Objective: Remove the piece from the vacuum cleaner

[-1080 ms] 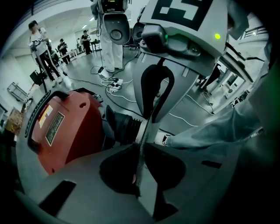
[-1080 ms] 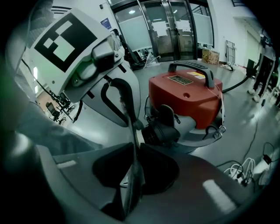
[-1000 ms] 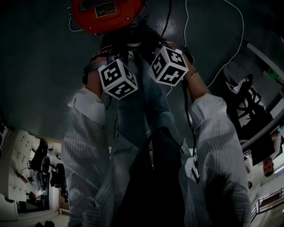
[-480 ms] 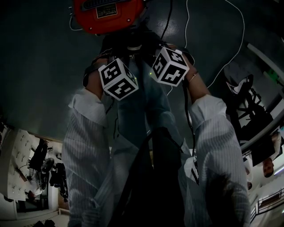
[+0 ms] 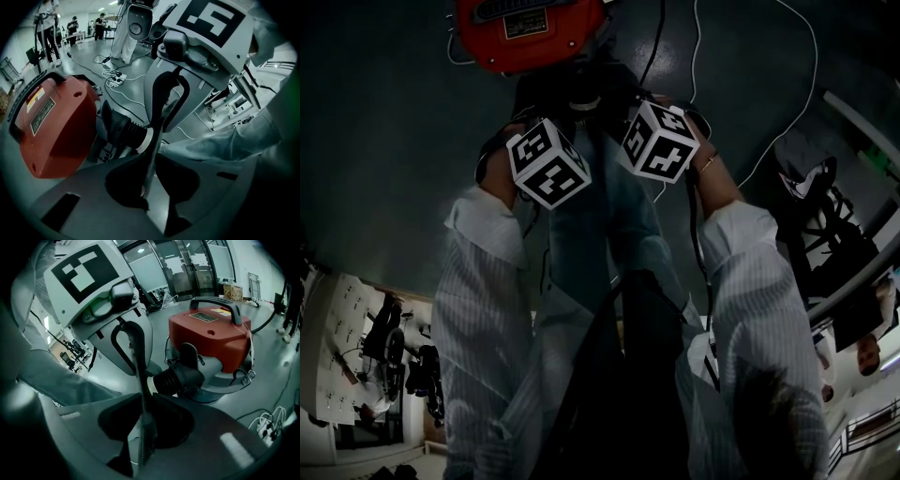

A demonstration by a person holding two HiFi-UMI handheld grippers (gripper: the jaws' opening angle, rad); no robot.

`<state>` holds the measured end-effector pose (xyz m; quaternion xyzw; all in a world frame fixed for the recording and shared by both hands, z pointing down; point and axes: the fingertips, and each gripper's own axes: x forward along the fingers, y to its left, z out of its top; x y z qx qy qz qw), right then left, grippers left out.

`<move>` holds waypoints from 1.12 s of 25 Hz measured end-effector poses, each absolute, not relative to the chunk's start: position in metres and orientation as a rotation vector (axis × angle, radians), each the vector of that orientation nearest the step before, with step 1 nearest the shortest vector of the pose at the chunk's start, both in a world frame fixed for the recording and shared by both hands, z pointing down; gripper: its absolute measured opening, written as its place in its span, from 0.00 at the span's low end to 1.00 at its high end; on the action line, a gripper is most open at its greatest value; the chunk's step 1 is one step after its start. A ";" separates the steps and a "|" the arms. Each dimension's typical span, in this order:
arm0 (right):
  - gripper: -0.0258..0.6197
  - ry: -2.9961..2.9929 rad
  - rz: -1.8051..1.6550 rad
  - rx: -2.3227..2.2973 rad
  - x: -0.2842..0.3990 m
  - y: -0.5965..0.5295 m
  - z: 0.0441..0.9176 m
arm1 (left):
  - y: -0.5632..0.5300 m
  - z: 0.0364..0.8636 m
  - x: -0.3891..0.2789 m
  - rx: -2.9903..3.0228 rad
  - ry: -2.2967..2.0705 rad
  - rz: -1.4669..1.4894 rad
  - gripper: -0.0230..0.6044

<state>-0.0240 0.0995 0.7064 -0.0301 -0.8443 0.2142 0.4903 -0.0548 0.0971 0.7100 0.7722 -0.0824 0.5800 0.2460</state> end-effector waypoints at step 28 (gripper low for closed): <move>0.12 -2.194 0.502 0.160 -0.014 0.096 0.463 | 0.088 0.469 -0.043 2.373 -0.119 1.739 0.10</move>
